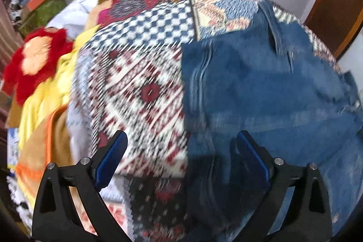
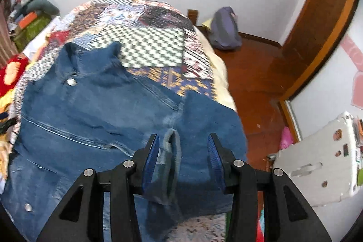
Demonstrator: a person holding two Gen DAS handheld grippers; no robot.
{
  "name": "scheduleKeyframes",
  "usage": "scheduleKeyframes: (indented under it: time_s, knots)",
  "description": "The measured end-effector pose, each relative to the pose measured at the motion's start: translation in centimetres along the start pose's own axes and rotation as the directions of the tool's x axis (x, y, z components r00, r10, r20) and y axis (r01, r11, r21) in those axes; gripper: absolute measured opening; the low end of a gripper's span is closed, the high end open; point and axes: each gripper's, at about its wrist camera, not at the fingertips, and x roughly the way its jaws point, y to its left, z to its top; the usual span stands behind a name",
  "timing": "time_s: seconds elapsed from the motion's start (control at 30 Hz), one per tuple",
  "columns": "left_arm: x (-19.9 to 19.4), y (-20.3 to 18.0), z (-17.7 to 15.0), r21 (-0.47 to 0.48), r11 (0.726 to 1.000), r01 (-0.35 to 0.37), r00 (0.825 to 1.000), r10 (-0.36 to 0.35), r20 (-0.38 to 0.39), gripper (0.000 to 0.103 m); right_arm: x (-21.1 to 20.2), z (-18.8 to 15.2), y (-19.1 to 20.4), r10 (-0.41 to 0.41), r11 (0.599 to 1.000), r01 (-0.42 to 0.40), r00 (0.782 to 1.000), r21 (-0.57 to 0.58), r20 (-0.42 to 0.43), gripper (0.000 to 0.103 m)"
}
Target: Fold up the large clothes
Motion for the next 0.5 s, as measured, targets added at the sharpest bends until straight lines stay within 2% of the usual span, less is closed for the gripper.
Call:
scheduleKeyframes:
  time_s: [0.13, 0.23, 0.3, 0.37, 0.43, 0.5]
  knots:
    - [3.8, 0.4, 3.2, -0.032, 0.999, 0.002, 0.999, -0.004, -0.05, 0.096, 0.9, 0.4, 2.5, 0.03, 0.999, -0.031, 0.999, -0.029, -0.023, 0.041]
    - [6.2, 0.2, 3.9, 0.02, 0.994, -0.106, 0.992, 0.107, -0.074, 0.097, 2.7, 0.1, 4.1, 0.025, 0.997, -0.029, 0.998, -0.066, -0.06, 0.041]
    - [7.2, 0.4, 3.8, 0.04, 0.99, -0.138, 0.988, 0.141, -0.064, 0.102, 4.2, -0.3, 5.1, 0.027, 0.995, -0.036, 0.995, -0.093, -0.099, 0.041]
    - [7.5, 1.2, 3.7, 0.0, 0.993, -0.12, 0.991, 0.119, -0.064, 0.103, 5.9, -0.9, 5.7, 0.012, 0.991, -0.03, 0.991, -0.13, -0.137, 0.041]
    - [7.5, 1.9, 3.6, -0.035, 0.994, -0.101, 0.993, 0.099, -0.065, 0.103, 8.1, -1.6, 6.2, -0.041, 0.981, 0.003, 0.981, -0.192, -0.19, 0.041]
    - [7.5, 2.3, 3.4, -0.048, 0.995, -0.093, 0.994, 0.09, -0.064, 0.103, 9.3, -2.2, 6.4, -0.054, 0.973, 0.005, 0.976, -0.231, -0.209, 0.041]
